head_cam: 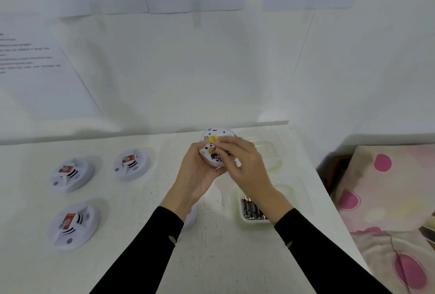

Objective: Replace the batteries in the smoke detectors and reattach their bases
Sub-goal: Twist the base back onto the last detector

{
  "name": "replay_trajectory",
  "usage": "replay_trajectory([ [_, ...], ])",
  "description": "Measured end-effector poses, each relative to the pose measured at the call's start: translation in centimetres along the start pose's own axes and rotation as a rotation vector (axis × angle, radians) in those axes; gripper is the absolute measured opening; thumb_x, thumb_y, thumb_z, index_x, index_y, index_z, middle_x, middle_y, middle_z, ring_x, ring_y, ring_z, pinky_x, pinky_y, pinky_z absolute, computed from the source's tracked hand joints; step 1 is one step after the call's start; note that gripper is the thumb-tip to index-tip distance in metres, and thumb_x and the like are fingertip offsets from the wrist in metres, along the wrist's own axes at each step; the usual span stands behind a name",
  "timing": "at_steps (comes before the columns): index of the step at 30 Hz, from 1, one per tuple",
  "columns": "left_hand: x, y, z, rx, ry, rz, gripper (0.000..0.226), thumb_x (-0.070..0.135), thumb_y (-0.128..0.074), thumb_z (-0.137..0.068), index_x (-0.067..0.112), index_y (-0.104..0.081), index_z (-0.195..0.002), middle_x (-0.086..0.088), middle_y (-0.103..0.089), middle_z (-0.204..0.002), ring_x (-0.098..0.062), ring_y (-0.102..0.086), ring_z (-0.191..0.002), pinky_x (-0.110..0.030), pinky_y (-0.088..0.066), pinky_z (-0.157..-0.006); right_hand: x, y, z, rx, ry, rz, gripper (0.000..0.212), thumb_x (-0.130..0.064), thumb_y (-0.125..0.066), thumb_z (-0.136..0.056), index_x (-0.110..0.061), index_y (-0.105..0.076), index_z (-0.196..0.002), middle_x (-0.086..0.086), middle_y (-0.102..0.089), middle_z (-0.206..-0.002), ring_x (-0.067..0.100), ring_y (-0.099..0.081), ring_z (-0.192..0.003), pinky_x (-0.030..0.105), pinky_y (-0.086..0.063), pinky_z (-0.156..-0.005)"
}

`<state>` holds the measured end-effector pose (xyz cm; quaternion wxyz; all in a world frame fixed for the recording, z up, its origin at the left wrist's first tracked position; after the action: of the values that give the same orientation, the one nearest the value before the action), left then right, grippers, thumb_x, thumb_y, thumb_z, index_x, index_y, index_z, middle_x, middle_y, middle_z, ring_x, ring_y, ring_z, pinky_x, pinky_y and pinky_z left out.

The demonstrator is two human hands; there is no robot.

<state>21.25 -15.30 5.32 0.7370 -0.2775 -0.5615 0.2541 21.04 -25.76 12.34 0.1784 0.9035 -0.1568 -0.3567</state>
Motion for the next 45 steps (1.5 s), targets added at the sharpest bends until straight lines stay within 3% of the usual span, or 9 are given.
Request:
replay_trajectory([
  [4, 0.2, 0.2, 0.3, -0.041, -0.023, 0.0, 0.046, 0.011, -0.05, -0.096, 0.002, -0.046, -0.141, -0.024, -0.057, -0.138, -0.04, -0.057, -0.126, -0.053, -0.053, -0.096, 3.2, 2.3, -0.6, 0.063, -0.354, -0.198, 0.022, -0.018, -0.055, -0.097, -0.019, -0.067, -0.115, -0.006, -0.063, -0.117, 0.001, -0.056, -0.112, 0.015, -0.042, -0.096],
  [7, 0.3, 0.7, 0.2, 0.004, -0.035, -0.017, 0.043, 0.01, -0.047, -0.102, 0.002, -0.043, -0.143, -0.026, -0.054, -0.14, -0.044, -0.055, -0.126, -0.055, -0.055, -0.091, 6.7, 0.5, 0.8, -0.034, -0.735, -0.466, 0.027, -0.024, -0.055, -0.098, -0.018, -0.065, -0.122, -0.006, -0.068, -0.116, 0.006, -0.061, -0.11, 0.029, -0.047, -0.102],
  [10, 0.1, 1.2, 0.2, 0.05, -0.046, -0.019, 0.041, 0.008, -0.045, -0.103, 0.002, -0.044, -0.143, -0.026, -0.055, -0.138, -0.046, -0.056, -0.124, -0.055, -0.056, -0.09, 7.3, -0.7, 1.5, -0.1, -0.843, -0.621, 0.024, -0.027, -0.059, -0.095, -0.02, -0.07, -0.115, -0.002, -0.073, -0.11, 0.02, -0.065, -0.109, 0.043, -0.049, -0.101],
  [18, 1.1, 2.3, 0.3, 0.097, -0.131, -0.153, 0.042, 0.013, -0.046, -0.103, 0.01, -0.04, -0.145, -0.019, -0.057, -0.139, -0.041, -0.06, -0.121, -0.055, -0.056, -0.091, 7.0, -1.8, 1.1, -0.145, -0.874, -0.678, 0.016, -0.025, -0.061, -0.093, -0.025, -0.073, -0.105, -0.003, -0.074, -0.106, 0.019, -0.065, -0.109, 0.042, -0.05, -0.099],
  [23, 3.1, 4.4, 1.2, 0.14, -0.103, -0.08, 0.056, 0.047, -0.04, -0.097, 0.012, -0.049, -0.14, -0.018, -0.06, -0.137, -0.04, -0.059, -0.124, -0.057, -0.051, -0.097, 6.3, -3.9, -0.2, -0.206, -0.848, -0.642, 0.022, -0.025, -0.052, -0.099, -0.017, -0.071, -0.109, 0.001, -0.073, -0.107, 0.017, -0.066, -0.107, 0.035, -0.052, -0.095],
  [28, 5.8, 7.7, 2.8, 0.231, -0.163, 0.03, 0.053, 0.049, -0.032, -0.102, 0.013, -0.055, -0.134, -0.018, -0.062, -0.134, -0.039, -0.06, -0.122, -0.058, -0.052, -0.094, 5.0, -9.5, -1.9, -0.577, -0.4, 0.145, 0.028, -0.015, -0.049, -0.099, -0.007, -0.066, -0.119, 0.008, -0.066, -0.123, 0.023, -0.059, -0.114, 0.022, -0.041, -0.094],
  [34, 8.1, 9.6, 5.5, 0.258, -0.231, 0.012, 0.056, 0.048, -0.035, -0.102, 0.011, -0.051, -0.14, -0.017, -0.061, -0.136, -0.038, -0.058, -0.125, -0.057, -0.052, -0.095, 8.3, -15.2, 0.9, -1.047, -0.338, 0.51, 0.037, -0.025, -0.051, -0.092, -0.014, -0.057, -0.127, 0.006, -0.055, -0.135, 0.026, -0.05, -0.124, 0.034, -0.041, -0.098],
  [42, 8.6, 11.0, 7.3, 0.268, -0.24, 0.025, 0.055, 0.048, -0.034, -0.102, 0.011, -0.051, -0.139, -0.018, -0.062, -0.135, -0.039, -0.058, -0.124, -0.058, -0.053, -0.095, 7.6, -15.7, 1.0, -1.005, -0.238, 0.545, 0.063, -0.036, -0.068, -0.082, -0.018, -0.042, -0.136, 0.007, -0.046, -0.129, 0.028, -0.048, -0.119, 0.037, -0.034, -0.1],
  [45, 8.5, 10.7, 7.5, 0.251, -0.238, 0.02, 0.051, 0.047, -0.034, -0.102, 0.013, -0.056, -0.133, -0.016, -0.065, -0.131, -0.037, -0.061, -0.122, -0.058, -0.051, -0.096, 6.1, -13.8, -0.7, -0.79, -0.293, 0.331, 0.065, -0.024, -0.072, -0.074, -0.015, -0.045, -0.133, 0.008, -0.044, -0.124, 0.029, -0.049, -0.113, 0.033, -0.042, -0.094],
])
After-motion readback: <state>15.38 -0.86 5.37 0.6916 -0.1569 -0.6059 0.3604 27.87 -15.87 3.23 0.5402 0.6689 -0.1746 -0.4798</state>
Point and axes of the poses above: each hand's wrist, its own z-axis away from the middle knuckle, its own y-axis out of the back of the hand, x = y × z, the point moved 9 cm from there along -z, towards the middle knuckle
